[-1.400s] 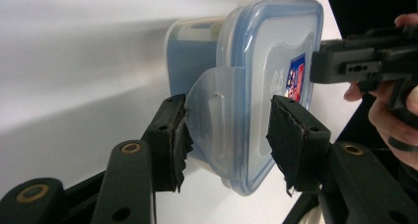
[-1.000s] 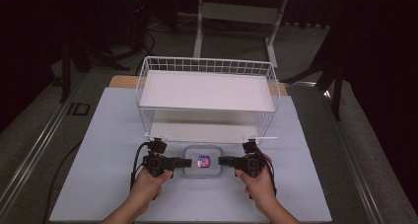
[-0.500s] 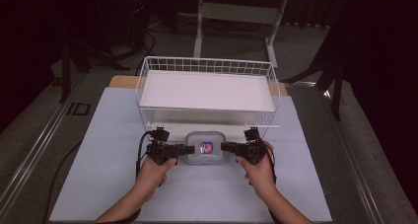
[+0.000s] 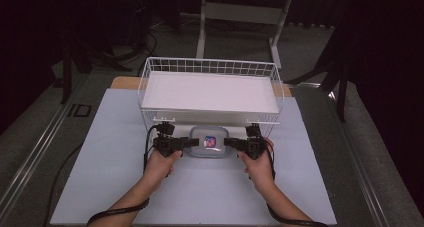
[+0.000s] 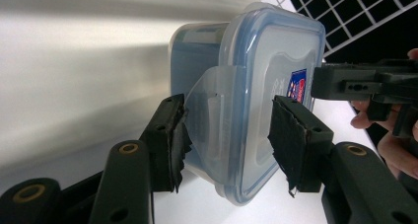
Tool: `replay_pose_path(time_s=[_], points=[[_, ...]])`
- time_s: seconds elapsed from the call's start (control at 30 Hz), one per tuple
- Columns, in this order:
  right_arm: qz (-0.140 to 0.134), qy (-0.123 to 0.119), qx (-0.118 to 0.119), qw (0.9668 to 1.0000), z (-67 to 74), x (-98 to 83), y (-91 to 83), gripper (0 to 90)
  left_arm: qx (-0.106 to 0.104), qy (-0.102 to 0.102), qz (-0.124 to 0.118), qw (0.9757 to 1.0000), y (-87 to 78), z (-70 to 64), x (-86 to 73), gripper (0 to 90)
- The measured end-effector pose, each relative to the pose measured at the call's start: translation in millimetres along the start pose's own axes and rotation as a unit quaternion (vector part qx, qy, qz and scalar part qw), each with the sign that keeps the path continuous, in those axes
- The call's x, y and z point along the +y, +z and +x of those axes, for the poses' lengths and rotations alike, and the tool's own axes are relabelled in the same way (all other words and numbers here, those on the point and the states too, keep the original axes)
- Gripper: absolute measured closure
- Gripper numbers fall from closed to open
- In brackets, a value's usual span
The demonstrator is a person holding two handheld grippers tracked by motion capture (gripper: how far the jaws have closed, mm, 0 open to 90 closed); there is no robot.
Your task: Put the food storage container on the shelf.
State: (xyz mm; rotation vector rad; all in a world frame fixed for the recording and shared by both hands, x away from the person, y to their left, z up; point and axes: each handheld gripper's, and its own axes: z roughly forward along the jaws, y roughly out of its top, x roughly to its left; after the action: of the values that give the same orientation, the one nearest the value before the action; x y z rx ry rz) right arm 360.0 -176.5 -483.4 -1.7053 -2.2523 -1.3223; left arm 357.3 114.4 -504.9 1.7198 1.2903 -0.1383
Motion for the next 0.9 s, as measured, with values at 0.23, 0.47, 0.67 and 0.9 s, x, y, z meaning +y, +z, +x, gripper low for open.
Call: replay_pose_path(time_s=[0.23,0.47,0.67,0.9], points=[[-0.012,0.006,-0.017,0.9998,-2.4,4.0,5.0,78.3,-0.014,-0.018,-0.01,0.9997,5.8,11.5,2.1,50.0],[-0.021,-0.01,-0.03,0.9993,1.4,10.4,9.3,77.3,-0.018,-0.026,-0.035,0.9989,13.8,20.0,0.7,43.9],[-0.027,-0.005,-0.039,0.9989,3.4,12.7,11.7,76.5,-0.013,0.009,-0.043,0.9989,17.2,21.2,3.8,38.6],[-0.036,-0.02,-0.05,0.9979,4.4,14.3,19.1,69.5,0.036,0.059,-0.069,0.9952,18.5,13.0,9.1,38.1]])
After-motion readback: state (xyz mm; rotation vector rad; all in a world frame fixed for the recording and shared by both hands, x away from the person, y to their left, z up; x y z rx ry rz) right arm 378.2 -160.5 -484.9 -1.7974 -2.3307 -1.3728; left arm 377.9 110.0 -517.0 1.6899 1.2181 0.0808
